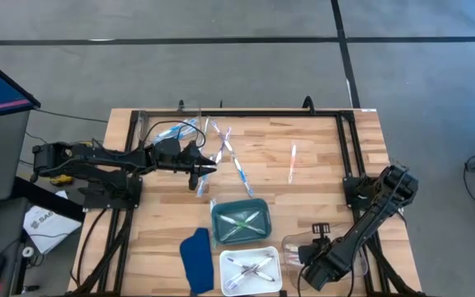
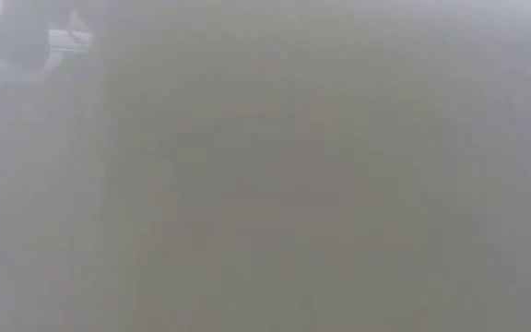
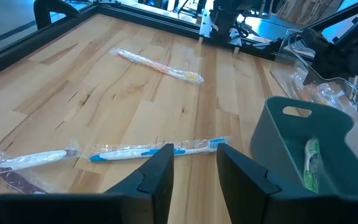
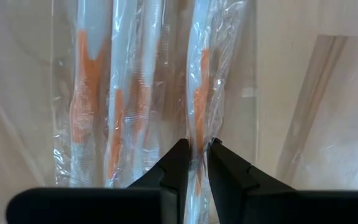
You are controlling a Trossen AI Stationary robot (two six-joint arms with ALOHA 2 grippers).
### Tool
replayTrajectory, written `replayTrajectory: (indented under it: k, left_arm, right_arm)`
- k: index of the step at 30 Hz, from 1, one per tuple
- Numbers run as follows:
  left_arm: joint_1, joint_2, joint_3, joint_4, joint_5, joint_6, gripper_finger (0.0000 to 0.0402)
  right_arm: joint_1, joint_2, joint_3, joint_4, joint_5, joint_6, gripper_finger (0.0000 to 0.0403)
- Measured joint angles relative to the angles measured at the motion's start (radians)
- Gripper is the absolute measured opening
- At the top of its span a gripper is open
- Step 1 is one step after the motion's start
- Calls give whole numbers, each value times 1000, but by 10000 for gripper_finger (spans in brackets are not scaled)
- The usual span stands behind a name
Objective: Pick & Place Toothbrushes
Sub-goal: Put the orange toothbrush into the bottom transparent bin, then put the blue toothbrush into the top transparent bin
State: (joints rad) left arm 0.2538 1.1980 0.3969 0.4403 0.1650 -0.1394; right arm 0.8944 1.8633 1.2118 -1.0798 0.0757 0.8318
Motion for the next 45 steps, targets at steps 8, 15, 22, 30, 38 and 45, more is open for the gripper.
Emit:
replayTrajectory:
  k: [8,15,22,30,38,45]
  left_arm:
    - [0,0,0,1,0,0,115]
    - [0,0,0,2,0,0,115]
    - [0,0,0,2,0,0,115]
    - [0,0,0,3,0,0,115]
    - [0,0,0,3,0,0,115]
    - [0,0,0,3,0,0,115]
  right_arm:
    - [0,0,0,0,0,16,52]
    - [0,0,0,0,8,42,91]
    - [0,0,0,-4,11,44,197]
    - [-14,0,125,-149,2,28,259]
    - [-16,0,332,-344,117,-25,260]
    - [-16,0,504,-432,458,-79,260]
